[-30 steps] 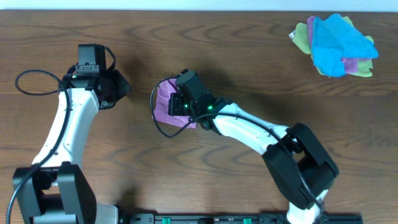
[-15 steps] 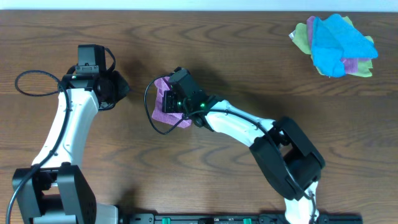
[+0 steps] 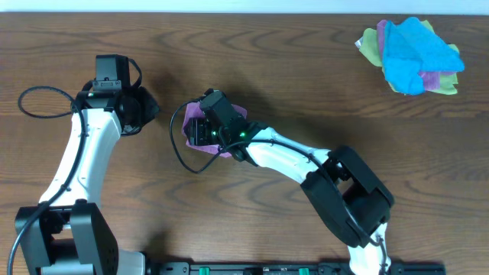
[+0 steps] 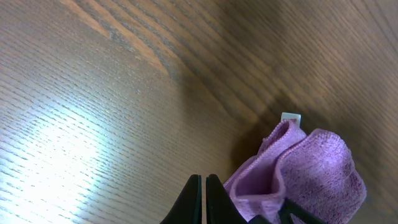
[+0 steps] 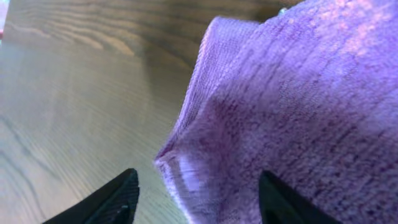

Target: Fold the cloth

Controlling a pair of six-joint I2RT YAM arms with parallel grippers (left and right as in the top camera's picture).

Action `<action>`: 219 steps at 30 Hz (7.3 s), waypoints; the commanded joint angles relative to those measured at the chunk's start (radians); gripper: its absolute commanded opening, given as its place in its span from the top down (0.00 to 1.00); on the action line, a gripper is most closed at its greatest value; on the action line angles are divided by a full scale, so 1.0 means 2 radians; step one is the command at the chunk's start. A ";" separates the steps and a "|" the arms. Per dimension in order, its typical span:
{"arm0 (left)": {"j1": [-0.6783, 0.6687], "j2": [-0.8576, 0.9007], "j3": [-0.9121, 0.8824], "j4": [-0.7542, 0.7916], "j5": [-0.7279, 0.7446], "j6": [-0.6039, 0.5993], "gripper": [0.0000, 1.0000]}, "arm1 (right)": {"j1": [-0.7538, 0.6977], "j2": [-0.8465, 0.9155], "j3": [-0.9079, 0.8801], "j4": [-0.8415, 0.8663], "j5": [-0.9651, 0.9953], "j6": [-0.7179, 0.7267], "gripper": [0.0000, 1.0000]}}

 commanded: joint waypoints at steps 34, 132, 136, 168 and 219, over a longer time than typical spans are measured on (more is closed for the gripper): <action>0.000 -0.077 0.021 -0.059 -0.001 0.013 0.04 | -0.123 -0.329 -0.010 -0.419 0.089 -0.229 0.01; -0.069 -0.068 -0.419 0.526 0.140 -0.347 0.05 | -0.154 -0.880 -0.348 -0.474 0.257 -0.047 0.01; -0.069 -0.047 -0.419 0.546 0.140 -0.350 0.04 | -0.154 -0.880 -0.348 -0.474 0.257 -0.047 0.01; -0.107 0.030 -0.383 0.564 0.062 -0.364 0.53 | -0.154 -0.880 -0.348 -0.474 0.257 -0.047 0.01; 0.079 -0.072 -0.132 0.416 0.224 -0.182 0.94 | -0.154 -0.880 -0.348 -0.474 0.257 -0.047 0.01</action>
